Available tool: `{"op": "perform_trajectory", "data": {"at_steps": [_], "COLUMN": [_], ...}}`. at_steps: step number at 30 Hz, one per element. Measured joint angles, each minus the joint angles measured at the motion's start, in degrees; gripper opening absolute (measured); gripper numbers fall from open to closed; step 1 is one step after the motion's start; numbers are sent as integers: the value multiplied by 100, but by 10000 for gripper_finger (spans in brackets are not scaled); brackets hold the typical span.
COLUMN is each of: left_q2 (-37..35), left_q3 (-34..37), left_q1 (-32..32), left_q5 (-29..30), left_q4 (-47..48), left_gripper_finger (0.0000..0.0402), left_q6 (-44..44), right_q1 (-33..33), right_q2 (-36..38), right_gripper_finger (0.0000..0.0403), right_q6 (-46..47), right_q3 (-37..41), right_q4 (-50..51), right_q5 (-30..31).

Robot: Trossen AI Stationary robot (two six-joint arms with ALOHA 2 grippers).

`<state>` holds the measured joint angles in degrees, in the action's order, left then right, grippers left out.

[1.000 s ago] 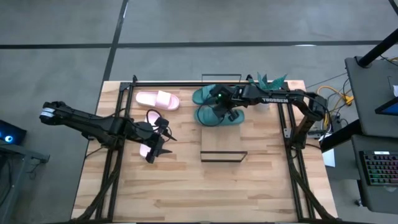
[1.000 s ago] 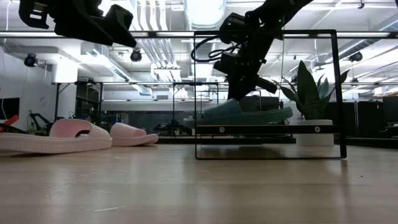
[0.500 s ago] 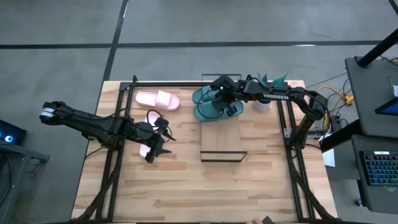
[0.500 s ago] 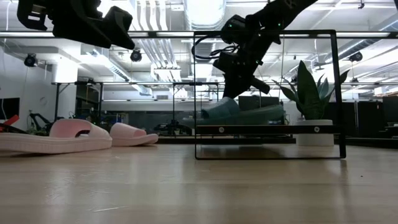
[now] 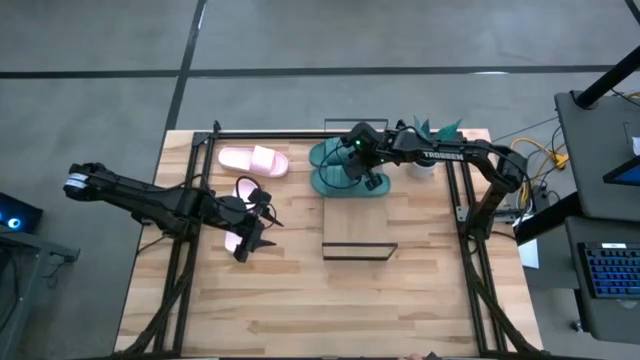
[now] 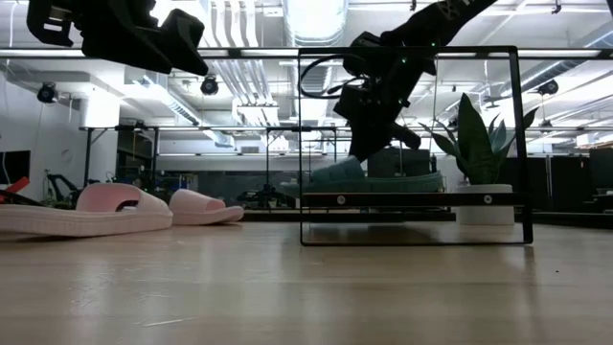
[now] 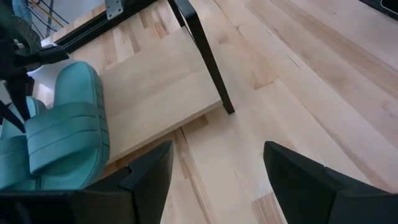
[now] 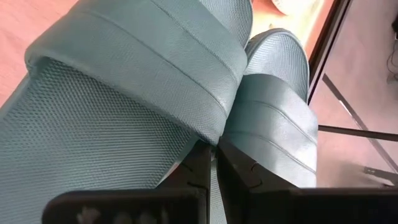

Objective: Pick and place slides into the shelf
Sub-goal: Put the green slipper on the shelf

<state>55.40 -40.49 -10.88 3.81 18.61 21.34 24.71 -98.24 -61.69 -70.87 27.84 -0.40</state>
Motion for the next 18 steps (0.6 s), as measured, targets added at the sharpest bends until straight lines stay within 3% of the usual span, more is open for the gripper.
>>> {"op": "perform_trajectory", "data": {"at_steps": [9,18], "left_q2": [0,-2], "left_q3": [0,0], "left_q1": [0,-1], "left_q5": [0,0], "left_q4": [-4,-4], "left_gripper_finger": [235,235], "left_q6": [0,-2], "right_q1": [0,-4], "right_q2": [0,0], "right_gripper_finger": [14,87], "right_q6": [300,299], "right_q3": [17,17], "right_q4": [-205,-158], "right_q5": [-1,25]}}
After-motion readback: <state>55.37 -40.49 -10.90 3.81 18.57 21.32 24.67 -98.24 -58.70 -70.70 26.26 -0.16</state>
